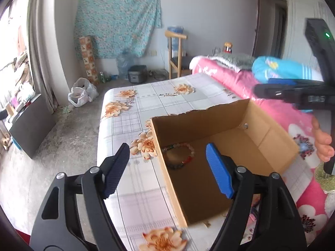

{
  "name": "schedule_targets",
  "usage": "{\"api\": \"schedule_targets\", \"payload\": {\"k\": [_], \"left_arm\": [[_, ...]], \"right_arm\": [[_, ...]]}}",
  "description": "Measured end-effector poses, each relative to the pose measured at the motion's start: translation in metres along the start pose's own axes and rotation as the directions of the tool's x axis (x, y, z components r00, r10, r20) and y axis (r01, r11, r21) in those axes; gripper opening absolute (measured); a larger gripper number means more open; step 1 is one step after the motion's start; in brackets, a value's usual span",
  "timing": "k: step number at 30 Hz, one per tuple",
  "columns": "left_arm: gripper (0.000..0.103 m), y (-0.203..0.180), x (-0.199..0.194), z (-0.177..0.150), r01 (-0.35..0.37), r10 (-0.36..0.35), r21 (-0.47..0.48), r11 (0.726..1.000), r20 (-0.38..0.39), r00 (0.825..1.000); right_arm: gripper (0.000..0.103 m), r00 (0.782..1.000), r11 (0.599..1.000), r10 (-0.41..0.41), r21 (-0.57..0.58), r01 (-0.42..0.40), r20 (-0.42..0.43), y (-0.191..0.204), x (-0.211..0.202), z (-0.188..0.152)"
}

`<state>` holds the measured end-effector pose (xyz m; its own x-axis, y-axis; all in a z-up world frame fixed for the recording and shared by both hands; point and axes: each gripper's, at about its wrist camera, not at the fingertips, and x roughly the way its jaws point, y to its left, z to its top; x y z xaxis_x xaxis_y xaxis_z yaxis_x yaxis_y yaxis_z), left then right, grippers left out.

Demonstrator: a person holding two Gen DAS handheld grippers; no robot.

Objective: Organize jewelry
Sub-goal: 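Move both grippers back to the pink-strapped smartwatch on the cover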

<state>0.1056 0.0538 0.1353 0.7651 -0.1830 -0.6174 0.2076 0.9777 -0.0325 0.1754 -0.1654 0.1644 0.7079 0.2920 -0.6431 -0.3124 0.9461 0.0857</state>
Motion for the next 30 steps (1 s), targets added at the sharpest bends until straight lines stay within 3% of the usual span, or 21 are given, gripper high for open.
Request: {"api": "schedule_targets", "payload": {"k": [4,7,9,11,14,16,21,23,27,30], "left_arm": [[0.08,0.0,-0.033,-0.034,0.039,-0.036,-0.069,0.997,0.042,0.998],[0.081,-0.009,-0.043,-0.064,0.052,-0.049,-0.076,0.996,0.04,0.998],[0.082,-0.017,-0.039,-0.085,0.044,-0.043,-0.068,0.997,0.011,0.999],[0.082,-0.026,-0.026,-0.104,0.033,-0.035,-0.058,0.998,-0.037,0.999],[0.082,-0.041,-0.008,-0.131,0.007,-0.01,-0.032,0.999,-0.111,0.994],[0.082,-0.052,0.006,-0.143,-0.006,0.006,0.002,1.0,-0.153,0.988],[0.082,-0.072,0.033,-0.163,-0.014,0.042,0.117,0.993,-0.237,0.971],[0.082,-0.075,0.038,-0.164,-0.021,0.06,0.157,0.987,-0.245,0.968],[0.082,-0.086,0.047,-0.165,-0.021,0.075,0.211,0.977,-0.248,0.966],[0.082,-0.09,0.049,-0.164,-0.031,0.082,0.212,0.977,-0.239,0.968]], "right_arm": [[0.097,0.992,0.994,-0.112,0.023,0.11,0.061,-0.008,-0.059,-0.033],[0.097,0.986,0.985,-0.167,0.039,0.167,-0.002,-0.017,-0.068,-0.064],[0.097,0.973,0.976,-0.214,0.013,0.216,-0.08,-0.023,-0.066,-0.09],[0.097,0.954,0.959,-0.282,-0.034,0.28,-0.103,-0.023,-0.068,-0.112],[0.097,0.936,0.933,-0.352,-0.072,0.352,0.011,-0.014,-0.083,-0.138],[0.097,0.944,0.941,-0.329,-0.075,0.331,0.038,-0.009,-0.089,-0.151],[0.097,0.978,0.976,-0.189,-0.127,0.177,-0.089,0.009,-0.06,-0.181],[0.097,0.982,0.983,-0.12,-0.158,0.097,-0.146,0.02,-0.045,-0.189],[0.088,0.968,0.976,-0.022,-0.215,-0.033,-0.251,0.032,-0.01,-0.2],[0.073,0.943,0.96,0.019,-0.258,-0.11,-0.332,0.037,0.015,-0.206]]}}
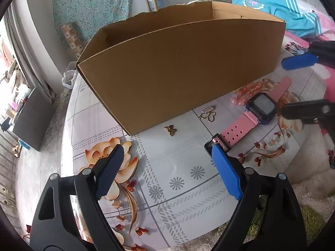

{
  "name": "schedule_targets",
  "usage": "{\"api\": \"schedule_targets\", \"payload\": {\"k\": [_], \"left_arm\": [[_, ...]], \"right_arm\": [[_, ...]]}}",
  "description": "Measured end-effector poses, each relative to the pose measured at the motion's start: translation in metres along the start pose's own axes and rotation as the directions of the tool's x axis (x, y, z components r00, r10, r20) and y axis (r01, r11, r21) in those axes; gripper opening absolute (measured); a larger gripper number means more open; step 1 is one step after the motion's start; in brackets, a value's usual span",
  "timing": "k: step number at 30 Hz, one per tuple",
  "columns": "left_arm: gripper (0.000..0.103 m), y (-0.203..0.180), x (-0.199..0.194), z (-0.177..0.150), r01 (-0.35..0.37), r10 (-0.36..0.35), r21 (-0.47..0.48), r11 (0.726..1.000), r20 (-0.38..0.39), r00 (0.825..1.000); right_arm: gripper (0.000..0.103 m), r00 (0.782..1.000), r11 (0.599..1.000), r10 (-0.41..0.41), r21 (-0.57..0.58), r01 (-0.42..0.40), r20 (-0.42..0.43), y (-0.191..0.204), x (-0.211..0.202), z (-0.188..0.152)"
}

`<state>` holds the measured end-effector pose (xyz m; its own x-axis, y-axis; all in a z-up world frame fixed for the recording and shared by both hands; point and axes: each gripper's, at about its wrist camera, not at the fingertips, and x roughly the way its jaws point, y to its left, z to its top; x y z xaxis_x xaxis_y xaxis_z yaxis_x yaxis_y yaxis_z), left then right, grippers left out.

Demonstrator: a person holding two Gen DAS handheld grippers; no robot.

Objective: Organize jewelry
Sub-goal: 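Move both grippers back to the pink-strapped smartwatch on the cover, then grasp the watch strap with the left gripper while the right gripper grips the watch face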

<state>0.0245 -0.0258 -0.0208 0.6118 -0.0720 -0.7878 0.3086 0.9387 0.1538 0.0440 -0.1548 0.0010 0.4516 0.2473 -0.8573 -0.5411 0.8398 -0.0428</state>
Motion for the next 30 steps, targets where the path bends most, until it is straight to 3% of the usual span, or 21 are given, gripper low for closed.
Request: {"api": "schedule_targets", "payload": {"k": [4,11,16,21,30], "left_arm": [[0.082,0.001,-0.003,-0.002,0.01,-0.01,-0.003,1.0,0.023,1.0],[0.081,-0.006,-0.009,-0.006,0.077,-0.078,0.024,0.997,0.046,0.996],[0.067,-0.024,-0.013,-0.009,0.126,-0.131,0.083,0.989,0.059,0.99],[0.056,-0.041,-0.013,-0.01,0.127,-0.138,0.149,0.981,0.06,0.989],[0.054,-0.069,-0.013,-0.012,0.088,-0.12,0.292,0.952,0.095,0.988]], "right_arm": [[0.061,0.995,0.997,0.064,-0.036,-0.067,-0.073,-0.003,0.023,0.001],[0.061,0.988,0.991,0.07,-0.107,-0.086,-0.138,-0.002,0.042,0.001],[0.059,0.982,0.987,0.099,-0.112,-0.117,-0.159,-0.001,0.045,0.003],[0.055,0.972,0.982,0.139,-0.096,-0.159,-0.191,-0.004,0.045,0.007],[0.055,0.911,0.943,0.332,0.051,-0.33,-0.246,-0.043,0.049,0.019]]}}
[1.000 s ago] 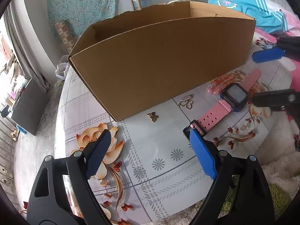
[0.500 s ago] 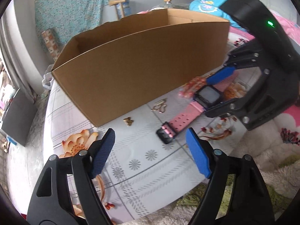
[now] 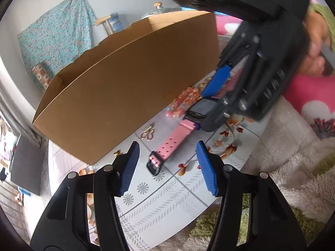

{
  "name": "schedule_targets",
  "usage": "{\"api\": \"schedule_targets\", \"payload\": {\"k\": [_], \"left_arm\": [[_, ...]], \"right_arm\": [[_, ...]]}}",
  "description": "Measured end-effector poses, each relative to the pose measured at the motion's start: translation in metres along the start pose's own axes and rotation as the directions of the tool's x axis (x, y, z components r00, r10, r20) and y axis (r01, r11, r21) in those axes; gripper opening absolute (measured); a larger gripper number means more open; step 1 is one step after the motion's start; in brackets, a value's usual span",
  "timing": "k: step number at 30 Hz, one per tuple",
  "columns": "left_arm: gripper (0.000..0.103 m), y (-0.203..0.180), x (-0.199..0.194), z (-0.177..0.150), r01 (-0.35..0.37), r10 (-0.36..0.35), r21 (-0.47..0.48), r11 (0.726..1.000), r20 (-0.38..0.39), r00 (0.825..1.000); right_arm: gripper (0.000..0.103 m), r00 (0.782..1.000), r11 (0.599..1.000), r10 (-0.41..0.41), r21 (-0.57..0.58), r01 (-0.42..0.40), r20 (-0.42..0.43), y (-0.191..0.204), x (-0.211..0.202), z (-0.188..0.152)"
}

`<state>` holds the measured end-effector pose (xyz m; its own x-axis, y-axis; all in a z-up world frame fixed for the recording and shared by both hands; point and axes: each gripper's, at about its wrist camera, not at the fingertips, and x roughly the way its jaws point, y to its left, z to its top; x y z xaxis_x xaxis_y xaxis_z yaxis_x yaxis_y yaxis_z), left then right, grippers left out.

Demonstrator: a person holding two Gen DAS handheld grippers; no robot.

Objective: Organize jewelry
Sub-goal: 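Grasp the watch strap with the left gripper while the right gripper grips the watch face, then carry the smartwatch into the box and open both grippers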

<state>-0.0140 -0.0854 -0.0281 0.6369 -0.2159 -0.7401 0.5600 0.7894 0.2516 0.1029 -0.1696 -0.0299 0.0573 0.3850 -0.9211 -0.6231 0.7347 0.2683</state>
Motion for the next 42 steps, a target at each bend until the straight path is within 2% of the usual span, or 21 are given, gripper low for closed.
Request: {"api": "schedule_targets", "payload": {"k": [3,6,8,10,12,14,17,21,25,27,31,33,36,38,40,42], "left_arm": [[0.054,-0.007,0.008,-0.002,-0.029,0.03,0.04,0.999,-0.012,0.999],[0.049,-0.011,0.014,-0.005,-0.049,0.049,0.045,0.998,-0.005,0.999],[0.038,-0.009,0.016,-0.004,-0.038,0.038,0.03,0.999,-0.013,0.999],[0.023,-0.005,0.019,0.0,-0.03,0.031,0.019,0.999,-0.024,0.999],[0.012,0.0,0.022,0.004,-0.019,0.019,-0.005,1.0,-0.035,0.999],[0.011,0.007,0.021,0.007,0.007,-0.008,-0.04,0.999,-0.038,0.999],[0.009,0.019,0.023,0.012,0.086,-0.094,-0.132,0.988,-0.057,0.994],[0.007,0.04,0.029,0.018,0.132,-0.153,-0.222,0.966,-0.08,0.985],[0.005,0.057,0.033,0.02,0.162,-0.195,-0.288,0.944,-0.09,0.977],[0.005,0.063,0.036,0.02,0.166,-0.203,-0.298,0.94,-0.096,0.974],[0.005,0.063,0.032,0.012,0.173,-0.212,-0.314,0.933,-0.093,0.973],[0.005,0.063,0.03,0.009,0.17,-0.206,-0.306,0.937,-0.09,0.974],[0.004,0.06,0.031,0.01,0.154,-0.187,-0.282,0.947,-0.091,0.978],[0.004,0.055,0.033,0.012,0.14,-0.17,-0.264,0.954,-0.092,0.981],[0.004,0.054,0.029,0.012,0.136,-0.161,-0.255,0.957,-0.08,0.984],[0.004,0.055,0.022,0.012,0.136,-0.155,-0.252,0.958,-0.056,0.986]], "right_arm": [[0.055,0.998,0.997,0.066,0.04,-0.066,-0.001,-0.012,-0.003,0.001],[0.055,0.992,0.99,0.125,0.069,-0.124,-0.008,-0.032,-0.009,0.004],[0.055,0.99,0.988,0.141,0.07,-0.14,-0.012,-0.039,-0.012,0.005],[0.055,0.988,0.985,0.157,0.069,-0.156,-0.012,-0.042,-0.017,0.005],[0.055,0.99,0.988,0.143,0.063,-0.143,0.002,-0.044,-0.02,0.0],[0.055,0.993,0.99,0.118,0.073,-0.119,0.018,-0.042,-0.023,-0.003],[0.056,0.995,0.992,0.072,0.097,-0.078,0.066,-0.035,-0.03,-0.014],[0.056,0.988,0.993,-0.047,0.116,0.03,0.15,-0.027,-0.049,-0.033],[0.056,0.956,0.974,-0.212,0.12,0.19,0.201,-0.019,-0.059,-0.052],[0.055,0.929,0.952,-0.302,0.13,0.279,0.216,-0.015,-0.063,-0.058],[0.039,0.899,0.923,-0.383,0.136,0.361,0.213,-0.006,-0.06,-0.066],[0.037,0.87,0.899,-0.438,0.119,0.422,0.225,0.0,-0.06,-0.067],[0.03,0.854,0.888,-0.459,0.125,0.442,0.244,0.009,-0.054,-0.067],[0.014,0.841,0.874,-0.486,0.13,0.468,0.24,0.013,-0.047,-0.065],[0.007,0.834,0.871,-0.492,0.139,0.472,0.25,0.022,-0.035,-0.063],[0.006,0.822,0.865,-0.501,0.159,0.475,0.271,0.026,-0.039,-0.066]]}}
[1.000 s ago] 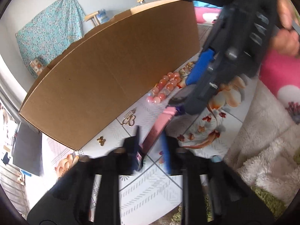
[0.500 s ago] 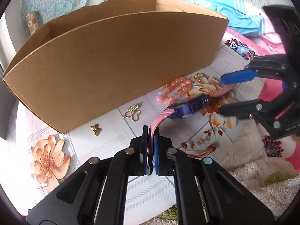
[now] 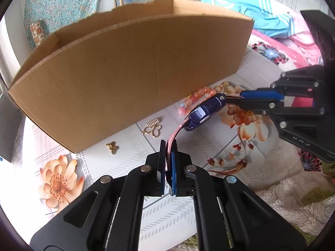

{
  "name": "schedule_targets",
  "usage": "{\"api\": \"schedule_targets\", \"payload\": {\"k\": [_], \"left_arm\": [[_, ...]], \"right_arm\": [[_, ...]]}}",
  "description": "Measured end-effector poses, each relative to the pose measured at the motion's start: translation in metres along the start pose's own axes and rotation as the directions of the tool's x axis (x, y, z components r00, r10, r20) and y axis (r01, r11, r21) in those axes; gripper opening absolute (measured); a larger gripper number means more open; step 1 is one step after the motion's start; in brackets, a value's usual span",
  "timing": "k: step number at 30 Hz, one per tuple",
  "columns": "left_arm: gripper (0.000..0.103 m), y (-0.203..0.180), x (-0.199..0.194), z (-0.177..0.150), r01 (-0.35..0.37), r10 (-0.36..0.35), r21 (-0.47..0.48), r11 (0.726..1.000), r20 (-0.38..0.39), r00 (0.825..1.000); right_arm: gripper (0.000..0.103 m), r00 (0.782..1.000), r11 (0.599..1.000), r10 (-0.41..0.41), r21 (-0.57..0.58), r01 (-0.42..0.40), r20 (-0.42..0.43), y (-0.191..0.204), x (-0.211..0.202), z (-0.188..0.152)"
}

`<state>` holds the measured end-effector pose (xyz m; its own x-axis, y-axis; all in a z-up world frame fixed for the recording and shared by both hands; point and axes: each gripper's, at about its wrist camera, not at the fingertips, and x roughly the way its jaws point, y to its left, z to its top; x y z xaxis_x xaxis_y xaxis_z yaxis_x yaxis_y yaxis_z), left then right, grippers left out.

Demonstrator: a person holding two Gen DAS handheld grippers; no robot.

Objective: Organize jewelry
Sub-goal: 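Carry the smartwatch into the box and open both grippers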

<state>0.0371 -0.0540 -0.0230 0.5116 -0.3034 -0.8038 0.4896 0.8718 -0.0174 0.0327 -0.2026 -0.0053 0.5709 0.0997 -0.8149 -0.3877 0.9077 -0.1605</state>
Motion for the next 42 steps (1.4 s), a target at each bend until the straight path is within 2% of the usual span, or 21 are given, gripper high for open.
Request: {"api": "schedule_targets", "payload": {"k": [4,6,9,12,14,16,19,21,22,25,29,31,32,33,36,38,40,42], "left_arm": [[0.004,-0.001,-0.035,0.008,0.003,-0.004,0.022,1.0,0.086,0.996],[0.004,0.006,-0.061,0.017,0.033,-0.035,0.018,0.999,0.133,0.99],[0.004,0.02,-0.102,0.04,0.077,-0.079,0.017,0.997,0.223,0.972],[0.004,0.039,-0.131,0.078,0.136,-0.137,0.023,0.99,0.278,0.951],[0.004,0.05,-0.133,0.105,0.153,-0.153,0.018,0.988,0.264,0.952],[0.004,0.062,-0.117,0.141,0.183,-0.174,-0.031,0.983,0.193,0.966],[0.004,0.088,-0.081,0.178,0.181,-0.175,-0.112,0.977,0.066,0.982],[0.004,0.1,-0.051,0.194,0.19,-0.195,-0.161,0.968,-0.015,0.981],[0.004,0.103,-0.033,0.197,0.201,-0.215,-0.186,0.962,-0.061,0.975],[0.004,0.115,0.02,0.199,0.219,-0.284,-0.286,0.933,-0.209,0.936],[0.004,0.134,0.078,0.19,0.218,-0.385,-0.432,0.875,-0.349,0.854],[0.004,0.139,0.095,0.184,0.216,-0.426,-0.483,0.848,-0.38,0.821],[0.004,0.141,0.106,0.181,0.217,-0.457,-0.517,0.828,-0.397,0.796],[0.004,0.142,0.11,0.179,0.212,-0.469,-0.536,0.818,-0.406,0.785],[0.004,0.143,0.125,0.176,0.197,-0.498,-0.583,0.788,-0.415,0.762],[0.006,0.144,0.13,0.175,0.193,-0.515,-0.606,0.771,-0.417,0.749],[0.025,0.145,0.131,0.173,0.178,-0.51,-0.615,0.768,-0.419,0.751],[0.034,0.149,0.125,0.172,0.154,-0.489,-0.627,0.763,-0.405,0.772]], "right_arm": [[0.004,0.997,0.999,-0.011,0.041,0.008,0.078,-0.001,-0.034,0.004],[0.003,0.993,0.999,-0.002,0.054,-0.005,0.116,0.0,-0.055,0.01],[0.003,0.98,0.997,0.021,0.067,-0.035,0.2,0.01,-0.079,0.032],[0.003,0.963,0.997,0.048,0.051,-0.063,0.265,-0.003,-0.097,0.068],[0.003,0.96,0.995,0.078,0.039,-0.092,0.268,-0.02,-0.094,0.097],[0.003,0.969,0.996,0.082,0.024,-0.09,0.235,-0.036,-0.079,0.121],[0.003,0.985,0.993,0.11,0.02,-0.113,0.137,-0.058,-0.046,0.16],[0.003,0.991,0.992,0.124,-0.001,-0.124,0.047,-0.065,-0.015,0.181],[0.003,0.993,0.993,0.121,-0.018,-0.121,-0.007,-0.067,0.003,0.189],[0.003,0.981,0.988,0.123,-0.071,-0.135,-0.147,-0.067,0.042,0.203],[0.003,0.949,0.978,0.096,-0.15,-0.146,-0.3,-0.061,0.092,0.21],[0.003,0.931,0.968,0.083,-0.194,-0.16,-0.355,-0.06,0.11,0.213],[0.004,0.925,0.961,0.058,-0.229,-0.153,-0.376,-0.057,0.118,0.215],[0.004,0.919,0.957,0.039,-0.25,-0.147,-0.392,-0.057,0.127,0.216],[0.005,0.904,0.953,0.006,-0.27,-0.134,-0.426,-0.058,0.145,0.22],[0.008,0.909,0.957,-0.012,-0.269,-0.11,-0.416,-0.061,0.148,0.225],[0.013,0.917,0.962,-0.015,-0.255,-0.095,-0.399,-0.064,0.146,0.228],[0.022,0.933,0.971,-0.01,-0.226,-0.076,-0.36,-0.07,0.138,0.232]]}}
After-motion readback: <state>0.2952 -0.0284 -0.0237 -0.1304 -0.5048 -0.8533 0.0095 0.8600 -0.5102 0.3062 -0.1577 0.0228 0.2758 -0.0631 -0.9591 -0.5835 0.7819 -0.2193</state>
